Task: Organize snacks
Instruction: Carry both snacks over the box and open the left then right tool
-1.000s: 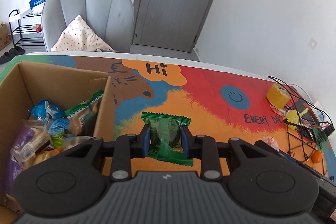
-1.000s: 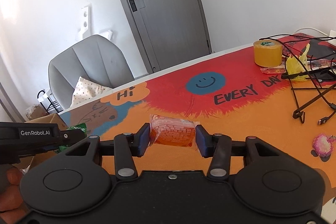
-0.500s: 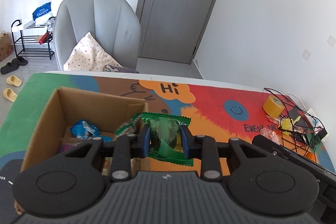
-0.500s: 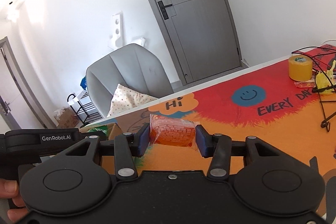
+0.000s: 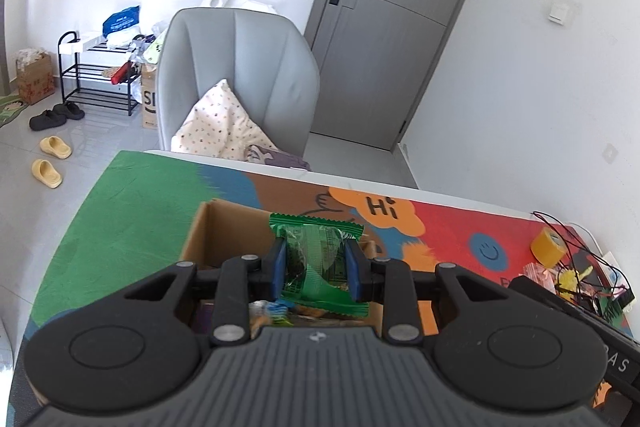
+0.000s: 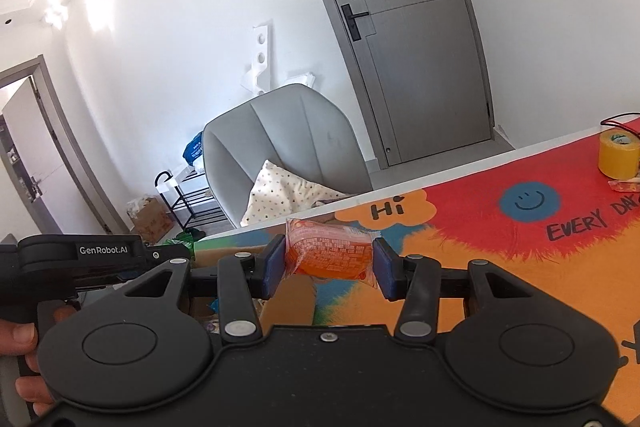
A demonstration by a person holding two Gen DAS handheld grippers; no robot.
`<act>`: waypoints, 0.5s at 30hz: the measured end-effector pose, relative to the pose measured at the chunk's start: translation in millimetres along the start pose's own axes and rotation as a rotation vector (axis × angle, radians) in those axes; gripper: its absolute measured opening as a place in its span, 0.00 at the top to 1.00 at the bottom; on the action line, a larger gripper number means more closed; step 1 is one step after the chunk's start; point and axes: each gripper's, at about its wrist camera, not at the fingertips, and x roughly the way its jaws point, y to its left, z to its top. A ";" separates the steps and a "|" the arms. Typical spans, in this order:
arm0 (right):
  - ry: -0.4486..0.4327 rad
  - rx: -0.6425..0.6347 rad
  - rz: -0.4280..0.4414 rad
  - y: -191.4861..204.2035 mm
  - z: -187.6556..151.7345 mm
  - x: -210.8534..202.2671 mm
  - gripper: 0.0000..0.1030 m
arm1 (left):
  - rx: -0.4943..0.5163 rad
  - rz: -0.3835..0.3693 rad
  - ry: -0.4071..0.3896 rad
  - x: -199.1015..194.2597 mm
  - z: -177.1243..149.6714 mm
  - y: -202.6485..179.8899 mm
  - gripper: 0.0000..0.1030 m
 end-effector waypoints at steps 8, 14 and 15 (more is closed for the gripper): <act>0.025 -0.033 0.047 29.9 2.7 24.0 0.55 | -0.040 0.022 0.017 15.5 6.0 32.1 0.72; 0.045 -0.056 0.069 48.4 5.3 39.6 0.55 | -0.063 0.025 0.030 26.9 10.3 45.0 0.66; 0.052 -0.061 0.074 51.7 5.4 42.5 0.55 | -0.071 0.021 0.033 27.3 11.1 47.9 0.65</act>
